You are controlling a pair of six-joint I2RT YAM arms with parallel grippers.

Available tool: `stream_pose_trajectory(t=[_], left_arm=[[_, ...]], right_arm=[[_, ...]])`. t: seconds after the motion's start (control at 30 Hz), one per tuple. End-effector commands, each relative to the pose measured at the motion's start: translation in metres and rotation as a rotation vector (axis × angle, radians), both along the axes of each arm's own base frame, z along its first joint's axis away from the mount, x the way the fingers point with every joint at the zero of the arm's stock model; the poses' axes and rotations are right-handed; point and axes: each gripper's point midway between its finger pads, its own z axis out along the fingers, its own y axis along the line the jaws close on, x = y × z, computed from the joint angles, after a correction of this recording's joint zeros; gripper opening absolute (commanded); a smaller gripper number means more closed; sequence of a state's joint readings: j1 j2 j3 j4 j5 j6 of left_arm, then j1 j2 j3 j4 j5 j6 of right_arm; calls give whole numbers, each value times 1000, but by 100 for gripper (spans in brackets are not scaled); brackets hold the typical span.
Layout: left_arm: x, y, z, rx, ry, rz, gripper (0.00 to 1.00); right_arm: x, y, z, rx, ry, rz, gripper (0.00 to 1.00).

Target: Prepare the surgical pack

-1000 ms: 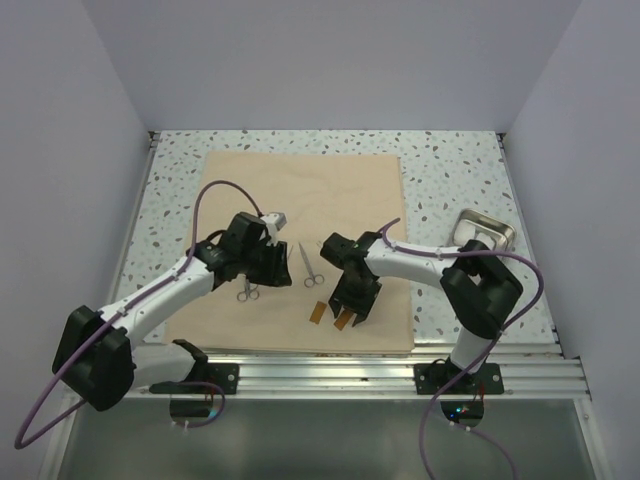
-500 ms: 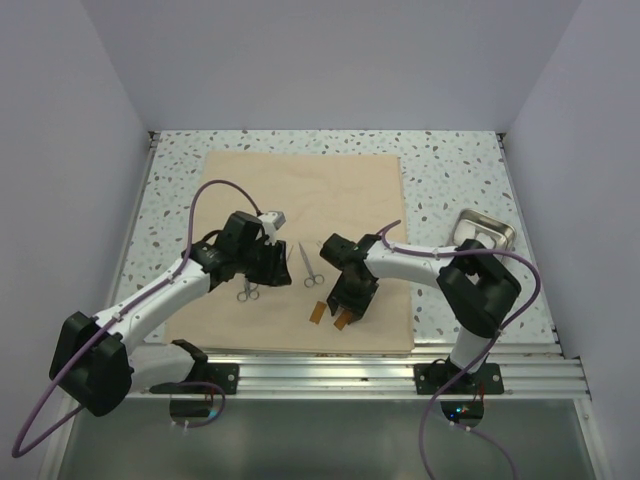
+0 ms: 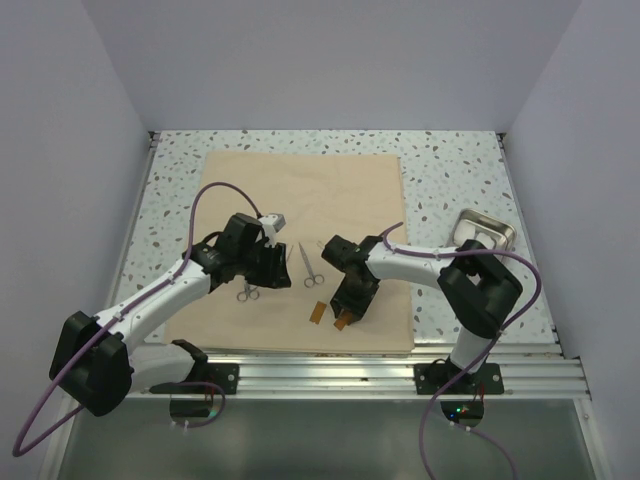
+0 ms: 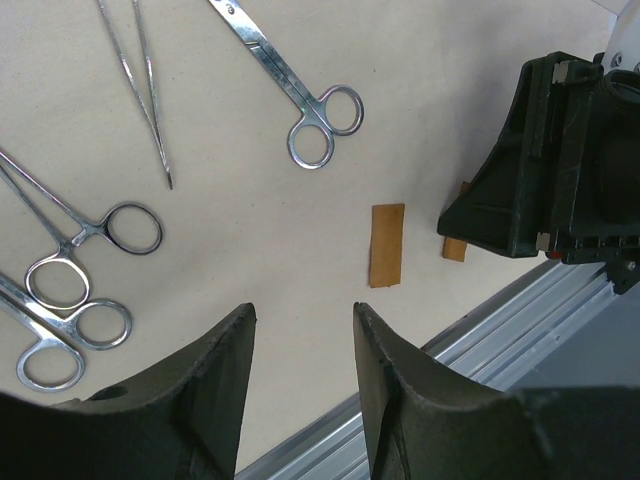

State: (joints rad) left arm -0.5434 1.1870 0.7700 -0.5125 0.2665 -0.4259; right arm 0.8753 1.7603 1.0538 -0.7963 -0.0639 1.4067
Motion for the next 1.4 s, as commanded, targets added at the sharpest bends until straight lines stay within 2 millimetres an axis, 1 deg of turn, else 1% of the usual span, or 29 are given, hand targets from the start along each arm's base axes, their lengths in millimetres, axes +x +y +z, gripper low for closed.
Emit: stream_pose_trajectory(t=[0.0,0.1,0.2,0.37,0.57,0.7,0.77,0.8,0.83,0.93,0.97,1.0,1.03,1.07,1.1,1.13,1.17,1.2,1.23,1.3,1.33,1.37], left_arm=[[3,-2,3,-21,-26,-19,48],[2,-2,3,-21,-26,-21,48],[2,-2,2,-20,-21,-22,49],[2,-2,1,-21,-20,-20,48],[2,-3,1,-22,-21,-21,49],[3,-3,1,-22,-23,-19,49],[3,-3,1,-23,-21,-20,49],[3,-3,1,-23,-21,-19,49],[3,-3,1,-23,-22,-20,49],[4,-3,1,-22,-21,-20,49],[3,-3,1,-21,-20,-20,49],[4,-3,2,-24,-22,-19,49],[4,-3,2,-23,-20,-18,49],[4,-3,1,-25,-20,-19,49],[5,-3,1,-26,-19,-19,49],[4,-3,1,-27,-19,-20,49],[4,-3,1,-28,-18,-20,49],[5,-3,0,-27,-17,-19,49],[5,-3,1,-29,-17,-19,49],[4,-4,1,-30,-15,-21,49],[4,-4,1,-32,-16,-24,49],[4,-4,2,-34,-16,-24,49]], right_arm=[[3,-11,0,-49,-35,-19,40],[4,-10,3,-43,-43,-14,37],[7,-11,6,-49,-63,-14,32],[9,-14,10,-56,-74,-7,31],[17,-21,26,-100,-114,27,28],[34,-35,43,-152,-178,63,28],[48,-48,56,-181,-231,54,28],[52,-55,60,-192,-240,59,28],[60,-71,64,-202,-247,18,28],[72,-104,72,-219,-264,-3,28],[84,-125,81,-234,-296,-46,28],[88,-141,86,-264,-310,-14,28],[92,-154,91,-285,-321,-20,28],[99,-182,97,-323,-334,-71,28],[101,-196,99,-339,-334,-38,28],[104,-219,100,-359,-327,-88,29],[104,-233,102,-384,-334,-96,28],[103,-246,103,-407,-326,-67,28],[103,-266,103,-431,-316,-106,29],[99,-289,101,-473,-304,-102,29],[93,-305,94,-485,-278,-137,30],[97,-311,91,-482,-291,-149,30]])
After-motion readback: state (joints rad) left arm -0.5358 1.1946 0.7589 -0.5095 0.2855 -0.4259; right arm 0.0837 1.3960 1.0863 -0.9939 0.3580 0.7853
